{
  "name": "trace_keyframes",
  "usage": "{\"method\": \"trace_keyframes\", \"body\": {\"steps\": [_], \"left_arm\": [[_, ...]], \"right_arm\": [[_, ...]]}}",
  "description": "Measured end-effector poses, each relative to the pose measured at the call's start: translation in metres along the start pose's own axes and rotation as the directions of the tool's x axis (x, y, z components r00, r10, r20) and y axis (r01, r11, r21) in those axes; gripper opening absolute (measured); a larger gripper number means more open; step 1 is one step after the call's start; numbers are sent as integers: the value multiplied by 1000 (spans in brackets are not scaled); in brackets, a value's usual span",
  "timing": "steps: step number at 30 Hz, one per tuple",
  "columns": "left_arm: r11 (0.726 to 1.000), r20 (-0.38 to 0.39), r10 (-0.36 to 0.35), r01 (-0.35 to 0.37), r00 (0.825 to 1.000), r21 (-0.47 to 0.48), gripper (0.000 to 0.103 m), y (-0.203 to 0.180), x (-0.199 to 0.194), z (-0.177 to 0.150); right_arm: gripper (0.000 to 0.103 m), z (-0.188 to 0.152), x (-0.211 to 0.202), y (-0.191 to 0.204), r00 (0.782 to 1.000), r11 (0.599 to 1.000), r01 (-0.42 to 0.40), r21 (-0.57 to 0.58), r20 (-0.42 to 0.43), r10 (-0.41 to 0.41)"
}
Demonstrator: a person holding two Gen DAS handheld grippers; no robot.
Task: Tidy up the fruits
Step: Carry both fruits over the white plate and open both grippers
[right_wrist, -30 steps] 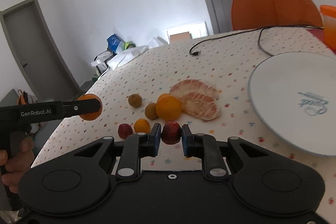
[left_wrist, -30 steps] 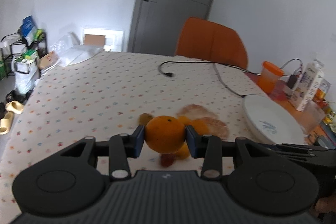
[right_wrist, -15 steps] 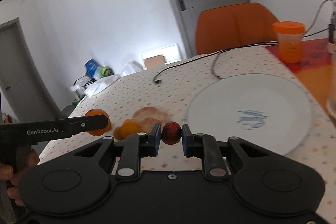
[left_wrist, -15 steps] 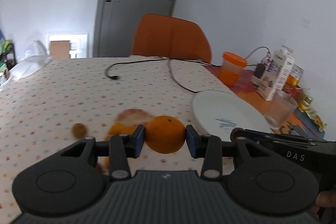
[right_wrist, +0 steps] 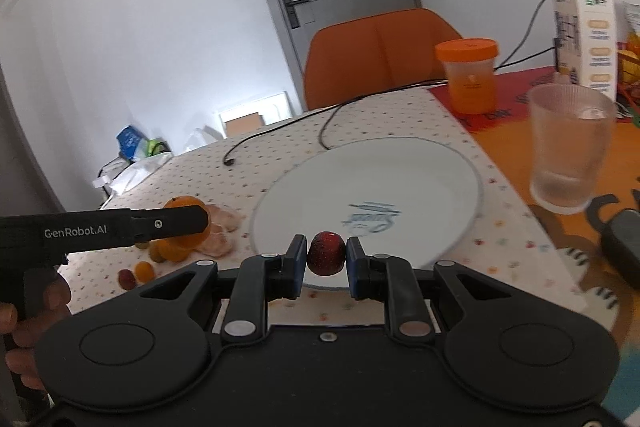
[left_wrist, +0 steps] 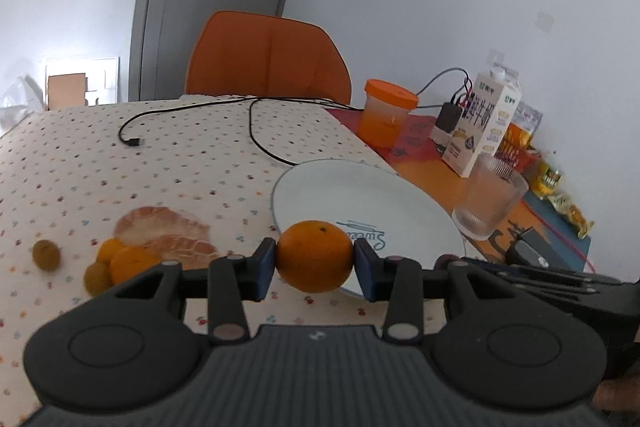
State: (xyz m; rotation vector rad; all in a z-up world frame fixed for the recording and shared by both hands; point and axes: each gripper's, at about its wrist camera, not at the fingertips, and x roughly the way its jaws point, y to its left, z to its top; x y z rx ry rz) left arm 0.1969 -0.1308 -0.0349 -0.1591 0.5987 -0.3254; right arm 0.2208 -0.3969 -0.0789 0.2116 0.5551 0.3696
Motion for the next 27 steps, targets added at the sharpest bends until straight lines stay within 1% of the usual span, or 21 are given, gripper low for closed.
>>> {"method": "trace_keyframes", "body": {"steps": [9,12,16,22,24,27], "left_arm": [[1000,-43,-4,4,999,19,41,-18,30,5],[1000,-61,-14,16,998,25,41,-23,39,5],[999,-78,-9,12,997,34,41,-30,48,3],[1000,-92,6,-3,996,29,41,-29,53,3],[1000,-78,20,-18,997,24,42,-27,51,4],[1000,-65,14,-14,998,10,44,-22,44,7]], "right_arm": [[20,0,0,-19,1000,999,18,29,14,-18],[20,0,1,-23,1000,999,17,39,15,-17],[20,1,2,-26,1000,999,12,38,18,-12],[20,0,3,-27,1000,999,15,43,9,-15],[20,-1,1,-25,1000,999,13,41,11,-14],[22,-3,1,-24,1000,999,12,46,5,-12]]}}
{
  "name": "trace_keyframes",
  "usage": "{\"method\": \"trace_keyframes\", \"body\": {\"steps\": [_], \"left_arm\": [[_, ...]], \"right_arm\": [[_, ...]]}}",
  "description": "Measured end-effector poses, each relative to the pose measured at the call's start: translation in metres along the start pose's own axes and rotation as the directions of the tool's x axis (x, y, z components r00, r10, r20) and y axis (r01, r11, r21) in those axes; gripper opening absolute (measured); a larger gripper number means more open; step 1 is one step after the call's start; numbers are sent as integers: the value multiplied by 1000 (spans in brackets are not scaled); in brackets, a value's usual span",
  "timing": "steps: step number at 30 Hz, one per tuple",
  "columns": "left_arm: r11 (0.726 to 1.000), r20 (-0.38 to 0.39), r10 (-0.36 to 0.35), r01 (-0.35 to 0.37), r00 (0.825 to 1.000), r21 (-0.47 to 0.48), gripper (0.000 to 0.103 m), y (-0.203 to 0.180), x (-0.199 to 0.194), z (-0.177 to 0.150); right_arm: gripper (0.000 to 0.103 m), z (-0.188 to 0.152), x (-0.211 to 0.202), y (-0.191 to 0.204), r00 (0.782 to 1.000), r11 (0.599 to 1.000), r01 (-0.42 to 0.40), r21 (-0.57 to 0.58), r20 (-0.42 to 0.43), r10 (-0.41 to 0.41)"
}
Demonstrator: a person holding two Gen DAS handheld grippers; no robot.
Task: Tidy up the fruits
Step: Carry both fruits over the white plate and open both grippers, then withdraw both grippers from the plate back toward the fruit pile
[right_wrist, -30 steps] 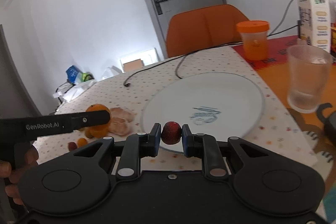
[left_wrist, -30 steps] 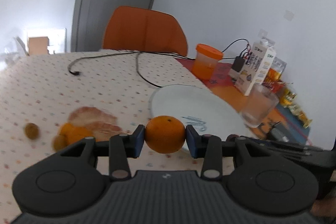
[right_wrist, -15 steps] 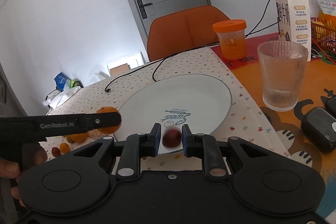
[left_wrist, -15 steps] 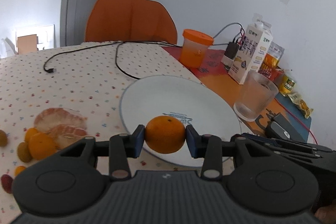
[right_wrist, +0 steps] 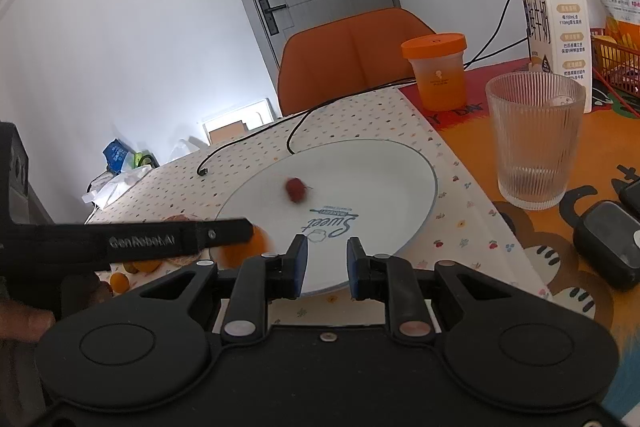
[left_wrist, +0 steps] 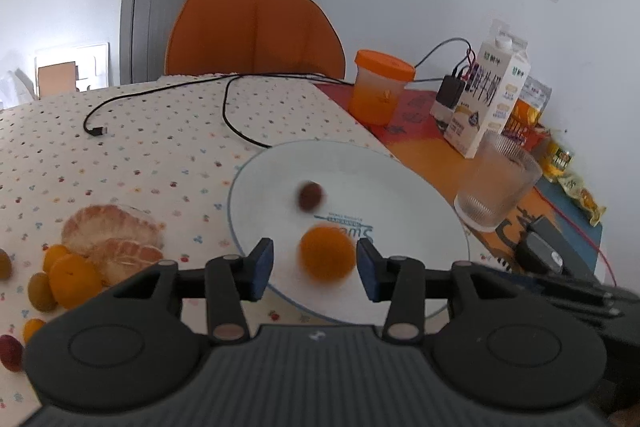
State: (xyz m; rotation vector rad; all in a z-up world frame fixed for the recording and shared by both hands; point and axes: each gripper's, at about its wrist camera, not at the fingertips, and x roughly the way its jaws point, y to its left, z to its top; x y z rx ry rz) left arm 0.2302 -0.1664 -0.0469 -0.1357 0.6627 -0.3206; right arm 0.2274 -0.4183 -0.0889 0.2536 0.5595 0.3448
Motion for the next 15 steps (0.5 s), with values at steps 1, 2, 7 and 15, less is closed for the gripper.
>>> {"method": "trace_keyframes", "body": {"steps": [1,2,7,15], "left_arm": [[1000,5,6,-6,1000,-8,44,3,-3,1],[1000,9,13,-13,1000,-12,44,5,-6,1],[998,24,51,-50,998,-39,49,21,-23,-1],[993,36,103,-100,994,-57,73,40,-47,-9]], "right_arm": [[23,-1,0,0,1000,1000,1,3,-3,-1],[25,-2,1,1,1000,1000,2,5,-6,-2],[25,-5,-1,7,1000,1000,-3,-1,-3,3],[48,-9,-6,22,1000,1000,-8,-11,7,8]]}}
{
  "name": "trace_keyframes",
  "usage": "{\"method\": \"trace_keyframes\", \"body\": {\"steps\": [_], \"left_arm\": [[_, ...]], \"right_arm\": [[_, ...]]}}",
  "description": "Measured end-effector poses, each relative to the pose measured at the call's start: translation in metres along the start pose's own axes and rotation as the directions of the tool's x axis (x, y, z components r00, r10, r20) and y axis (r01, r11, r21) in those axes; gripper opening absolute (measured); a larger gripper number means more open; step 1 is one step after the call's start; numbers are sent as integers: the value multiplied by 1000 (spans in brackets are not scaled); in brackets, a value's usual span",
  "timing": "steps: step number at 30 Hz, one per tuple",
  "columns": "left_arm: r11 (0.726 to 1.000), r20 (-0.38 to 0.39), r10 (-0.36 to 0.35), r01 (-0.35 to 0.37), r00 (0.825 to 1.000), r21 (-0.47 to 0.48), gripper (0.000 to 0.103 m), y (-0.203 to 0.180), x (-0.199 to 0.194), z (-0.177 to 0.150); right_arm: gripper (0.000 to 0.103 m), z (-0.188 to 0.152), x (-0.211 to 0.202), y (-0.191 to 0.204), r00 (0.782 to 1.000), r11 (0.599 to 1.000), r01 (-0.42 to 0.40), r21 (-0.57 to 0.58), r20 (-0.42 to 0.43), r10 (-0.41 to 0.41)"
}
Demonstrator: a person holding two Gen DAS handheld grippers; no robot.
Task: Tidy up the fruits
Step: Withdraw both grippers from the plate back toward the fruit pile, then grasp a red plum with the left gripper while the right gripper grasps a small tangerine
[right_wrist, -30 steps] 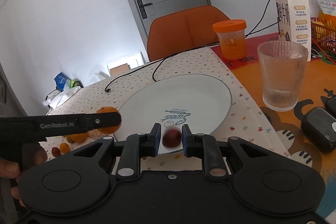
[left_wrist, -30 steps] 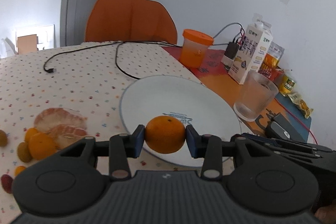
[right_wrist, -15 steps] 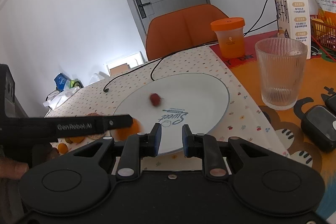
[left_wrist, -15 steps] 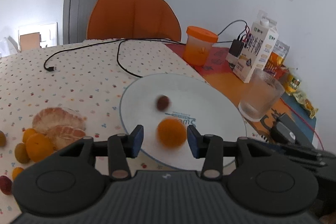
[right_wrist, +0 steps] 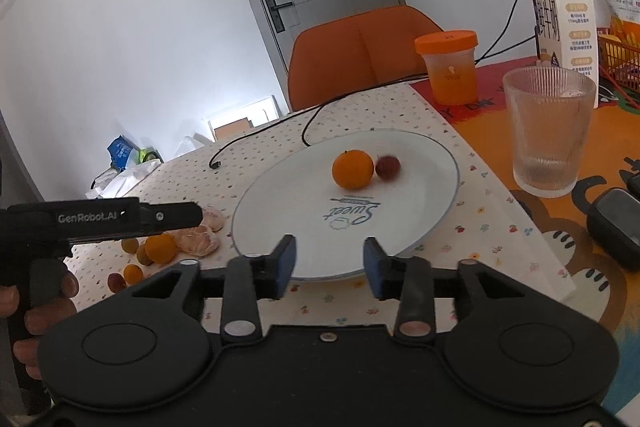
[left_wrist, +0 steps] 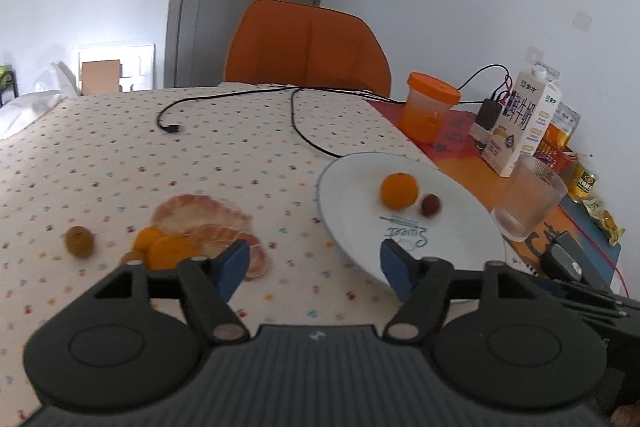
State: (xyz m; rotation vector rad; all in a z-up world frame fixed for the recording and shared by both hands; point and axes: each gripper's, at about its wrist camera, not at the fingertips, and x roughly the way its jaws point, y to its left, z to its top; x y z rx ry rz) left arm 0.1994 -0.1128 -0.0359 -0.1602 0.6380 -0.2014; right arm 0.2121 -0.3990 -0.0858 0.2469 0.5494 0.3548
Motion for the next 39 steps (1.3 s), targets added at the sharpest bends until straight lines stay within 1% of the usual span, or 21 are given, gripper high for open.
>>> {"method": "trace_keyframes", "body": {"steps": [5,6,7,8,9,10,11,15,19,21,24,27,30,33,35,36,38,39], "left_arm": [[999,11,29,-29,1000,-14,80,16,-16,-5],[999,16,39,-39,999,-18,81,20,-20,-6],[999,19,49,-48,999,-23,84,24,-23,-7],[998,21,56,-55,998,-29,84,28,-27,-9],[998,23,61,-60,998,-33,84,32,-30,-10],[997,20,67,-66,998,-36,85,36,-32,-12],[996,17,76,-75,997,-39,85,41,-35,-13],[994,20,99,-98,995,-44,85,56,-45,-21],[990,14,119,-118,993,-72,85,72,-52,-27],[988,20,130,-128,991,-85,85,78,-55,-29],[985,24,147,-144,989,-99,85,86,-59,-31],[982,34,159,-155,987,-105,84,92,-63,-34],[981,41,159,-153,986,-118,84,98,-65,-36],[975,35,161,-154,986,-161,80,108,-63,-38],[973,33,164,-157,986,-167,72,113,-62,-40],[972,27,166,-159,986,-171,69,115,-60,-41],[971,18,158,-152,987,-182,58,119,-57,-42],[971,15,155,-149,988,-185,55,120,-57,-43]], "right_arm": [[61,0,0,10,1000,1000,-7,-8,10,8],[68,0,0,12,1000,1000,-9,-11,13,9],[72,-1,0,15,1000,1000,-9,-14,17,9],[80,-1,0,16,1000,1000,-12,-16,22,12],[84,-2,-1,18,999,1000,-24,-16,28,24],[86,-2,-1,20,999,999,-40,-15,34,41],[91,-3,-1,23,998,999,-49,-14,36,49],[103,-5,1,33,997,998,-54,-23,46,55],[103,-8,9,45,1000,998,-21,-52,16,22],[103,-10,11,51,1000,998,-7,-59,17,8],[103,-10,14,60,999,996,-16,-82,27,18],[103,-10,17,67,1000,997,-22,-78,11,23],[103,-11,19,72,999,996,-47,-78,1,47],[103,-11,21,77,997,994,-80,-79,-8,79],[103,-12,22,81,995,992,-97,-78,-5,97],[103,-11,24,83,995,992,-99,-82,-11,98],[103,-12,27,87,994,990,-109,-93,-23,108],[103,-12,28,90,993,988,-115,-103,-23,113]]}}
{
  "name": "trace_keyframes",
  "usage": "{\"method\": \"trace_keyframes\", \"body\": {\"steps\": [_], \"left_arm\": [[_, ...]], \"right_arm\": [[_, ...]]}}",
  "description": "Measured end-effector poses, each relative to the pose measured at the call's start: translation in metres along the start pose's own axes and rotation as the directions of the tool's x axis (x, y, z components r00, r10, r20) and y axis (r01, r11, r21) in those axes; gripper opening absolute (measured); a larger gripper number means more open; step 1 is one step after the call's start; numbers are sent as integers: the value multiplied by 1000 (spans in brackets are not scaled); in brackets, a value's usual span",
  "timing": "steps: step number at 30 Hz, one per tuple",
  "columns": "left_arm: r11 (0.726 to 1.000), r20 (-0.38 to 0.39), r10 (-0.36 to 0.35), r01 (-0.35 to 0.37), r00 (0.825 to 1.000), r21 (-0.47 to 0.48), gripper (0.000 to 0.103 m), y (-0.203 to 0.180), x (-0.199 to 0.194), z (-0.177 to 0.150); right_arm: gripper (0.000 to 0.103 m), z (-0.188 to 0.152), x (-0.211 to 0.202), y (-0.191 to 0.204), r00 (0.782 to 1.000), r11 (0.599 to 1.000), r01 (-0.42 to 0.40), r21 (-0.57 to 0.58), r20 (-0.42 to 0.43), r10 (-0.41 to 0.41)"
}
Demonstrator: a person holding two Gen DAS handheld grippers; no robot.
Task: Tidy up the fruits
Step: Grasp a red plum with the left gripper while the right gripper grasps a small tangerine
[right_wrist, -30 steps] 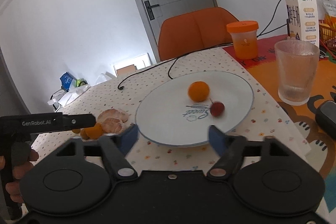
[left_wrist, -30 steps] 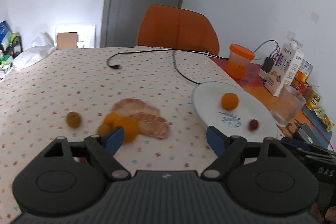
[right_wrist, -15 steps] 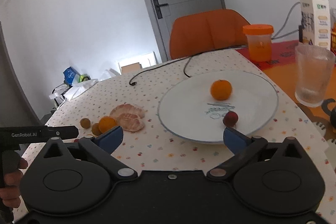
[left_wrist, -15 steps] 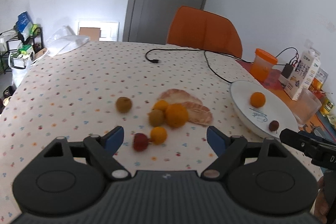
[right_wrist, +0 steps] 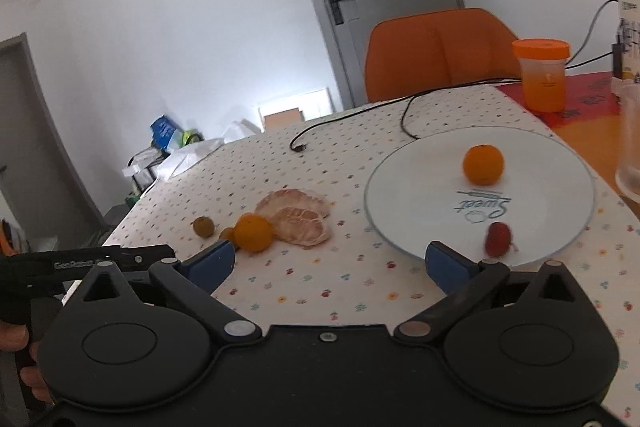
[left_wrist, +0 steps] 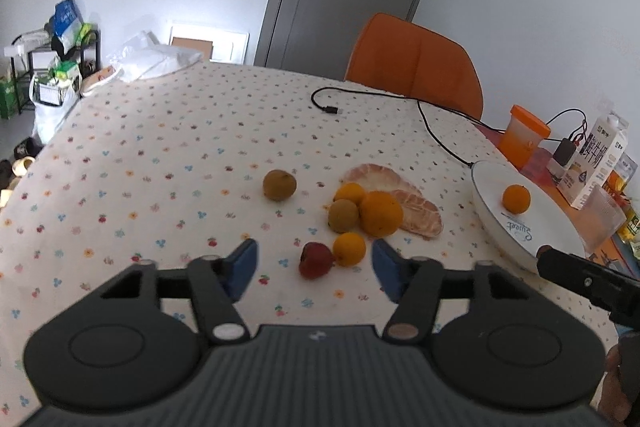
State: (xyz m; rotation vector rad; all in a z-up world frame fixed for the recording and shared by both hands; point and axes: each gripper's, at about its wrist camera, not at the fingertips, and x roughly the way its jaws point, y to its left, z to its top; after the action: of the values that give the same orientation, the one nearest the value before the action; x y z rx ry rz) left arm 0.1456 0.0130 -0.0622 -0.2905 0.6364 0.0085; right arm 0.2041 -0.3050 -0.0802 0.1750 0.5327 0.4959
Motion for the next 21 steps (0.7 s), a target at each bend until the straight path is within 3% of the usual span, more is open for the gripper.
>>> {"method": "trace_keyframes", "body": {"steps": [4,12,15,21], "left_arm": [[1000,-7,-4,4,1000,-1,45,2,6,-2],[1000,-29,-10,10,1000,2,32,2,21,-4],[1000,-39,-13,14,999,5,31,2,27,-4],[1000,-51,-15,15,999,1,19,3,35,-5]], "right_arm": [[100,0,6,9,1000,999,-26,-23,-9,26],[72,-1,22,26,995,995,-77,-58,-66,73],[67,-1,26,28,992,994,-95,-55,-85,90],[61,1,32,32,989,992,-113,-59,-107,106]]}}
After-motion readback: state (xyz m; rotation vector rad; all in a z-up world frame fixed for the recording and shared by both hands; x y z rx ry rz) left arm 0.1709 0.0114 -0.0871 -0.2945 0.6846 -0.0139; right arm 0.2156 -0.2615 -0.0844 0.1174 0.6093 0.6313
